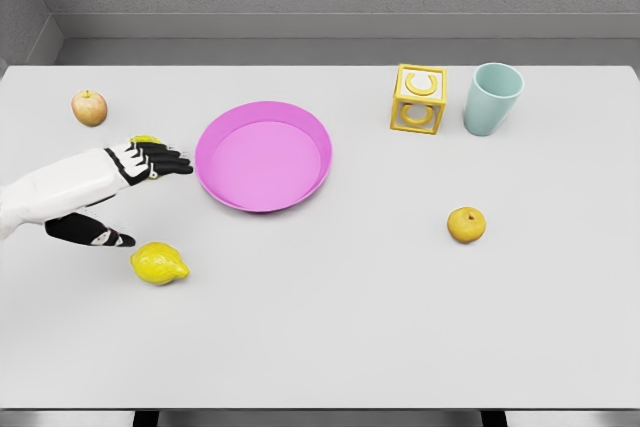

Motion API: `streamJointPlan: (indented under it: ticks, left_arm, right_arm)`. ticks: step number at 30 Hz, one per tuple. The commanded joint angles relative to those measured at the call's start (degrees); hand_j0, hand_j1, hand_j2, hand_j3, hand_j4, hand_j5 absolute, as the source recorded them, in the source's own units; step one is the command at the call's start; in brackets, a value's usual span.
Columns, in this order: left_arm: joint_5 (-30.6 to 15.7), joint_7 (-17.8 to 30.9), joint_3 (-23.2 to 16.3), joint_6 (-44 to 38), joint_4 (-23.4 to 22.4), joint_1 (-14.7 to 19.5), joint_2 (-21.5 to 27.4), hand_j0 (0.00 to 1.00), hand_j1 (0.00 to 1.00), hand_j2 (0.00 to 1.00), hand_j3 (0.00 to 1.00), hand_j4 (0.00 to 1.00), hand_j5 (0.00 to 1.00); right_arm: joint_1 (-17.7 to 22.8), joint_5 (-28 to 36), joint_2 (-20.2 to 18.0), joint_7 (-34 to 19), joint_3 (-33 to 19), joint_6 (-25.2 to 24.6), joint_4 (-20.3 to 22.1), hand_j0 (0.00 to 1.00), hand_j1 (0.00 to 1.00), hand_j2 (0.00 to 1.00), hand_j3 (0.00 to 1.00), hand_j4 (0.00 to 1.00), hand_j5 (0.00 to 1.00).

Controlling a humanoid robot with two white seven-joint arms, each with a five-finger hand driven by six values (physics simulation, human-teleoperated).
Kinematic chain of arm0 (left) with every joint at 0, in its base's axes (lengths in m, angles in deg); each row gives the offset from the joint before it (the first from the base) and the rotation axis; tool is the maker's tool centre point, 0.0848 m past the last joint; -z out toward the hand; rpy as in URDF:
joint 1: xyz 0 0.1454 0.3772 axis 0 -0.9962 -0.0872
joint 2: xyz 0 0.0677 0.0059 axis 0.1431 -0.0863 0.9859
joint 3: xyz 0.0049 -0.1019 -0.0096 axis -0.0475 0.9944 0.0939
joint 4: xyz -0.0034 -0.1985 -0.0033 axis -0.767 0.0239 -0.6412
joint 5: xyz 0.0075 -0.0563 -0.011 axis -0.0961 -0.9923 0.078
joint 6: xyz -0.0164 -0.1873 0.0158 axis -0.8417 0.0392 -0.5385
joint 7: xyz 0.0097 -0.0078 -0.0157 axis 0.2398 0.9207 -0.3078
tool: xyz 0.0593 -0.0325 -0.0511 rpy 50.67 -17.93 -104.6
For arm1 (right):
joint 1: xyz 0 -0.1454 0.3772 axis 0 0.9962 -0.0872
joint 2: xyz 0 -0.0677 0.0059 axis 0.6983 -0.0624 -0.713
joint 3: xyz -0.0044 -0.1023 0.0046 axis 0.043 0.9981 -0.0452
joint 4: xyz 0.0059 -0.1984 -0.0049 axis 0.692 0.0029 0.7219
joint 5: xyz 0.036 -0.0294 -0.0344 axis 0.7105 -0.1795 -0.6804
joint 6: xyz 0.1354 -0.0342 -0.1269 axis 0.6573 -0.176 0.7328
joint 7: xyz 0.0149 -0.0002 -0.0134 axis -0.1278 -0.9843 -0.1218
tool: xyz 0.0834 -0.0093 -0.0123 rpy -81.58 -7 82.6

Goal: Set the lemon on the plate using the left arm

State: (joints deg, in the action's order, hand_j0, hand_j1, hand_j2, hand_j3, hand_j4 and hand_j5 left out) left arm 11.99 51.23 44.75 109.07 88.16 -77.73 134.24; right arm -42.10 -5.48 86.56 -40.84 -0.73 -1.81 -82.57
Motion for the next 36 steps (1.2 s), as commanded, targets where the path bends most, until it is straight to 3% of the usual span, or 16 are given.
streamJointPlan:
  ticks: [1,8,22,25,30,36]
  left_arm:
    - [-0.5,0.0,-0.1,-0.2,0.1,0.0,-0.1,1.0,1.0,1.0,1.0,1.0,1.0]
    - [-0.3,0.0,1.6,-0.2,0.0,-5.1,0.8,1.0,1.0,1.0,1.0,1.0,1.0]
    - [1.2,0.0,3.4,-0.2,-0.6,-11.6,0.8,1.0,1.0,1.0,1.0,1.0,1.0]
    - [1.5,0.0,3.3,-0.2,-0.6,-11.5,0.3,1.0,1.0,1.0,1.0,1.0,1.0]
    - [7.6,0.0,3.3,-0.2,-0.7,-11.0,-2.7,1.0,1.0,1.0,1.0,1.0,1.0]
    - [12.5,0.0,3.2,-0.2,-0.7,-10.8,-2.9,1.0,1.0,1.0,1.0,1.0,1.0]
  right_arm:
    - [0.0,0.0,0.0,0.0,0.0,0.0,-0.1,1.0,1.0,1.0,1.0,1.0,1.0]
    - [0.0,0.0,0.0,0.0,0.0,0.0,0.0,1.0,1.0,1.0,1.0,1.0,1.0]
    - [0.0,0.0,0.0,0.0,0.0,0.0,0.0,1.0,1.0,1.0,1.0,1.0,1.0]
    - [0.0,0.0,0.0,0.0,0.0,0.0,0.0,1.0,1.0,1.0,1.0,1.0,1.0]
    - [0.0,0.0,0.0,0.0,0.0,0.0,0.0,1.0,1.0,1.0,1.0,1.0,1.0]
    - [0.0,0.0,0.0,0.0,0.0,0.0,0.0,1.0,1.0,1.0,1.0,1.0,1.0]
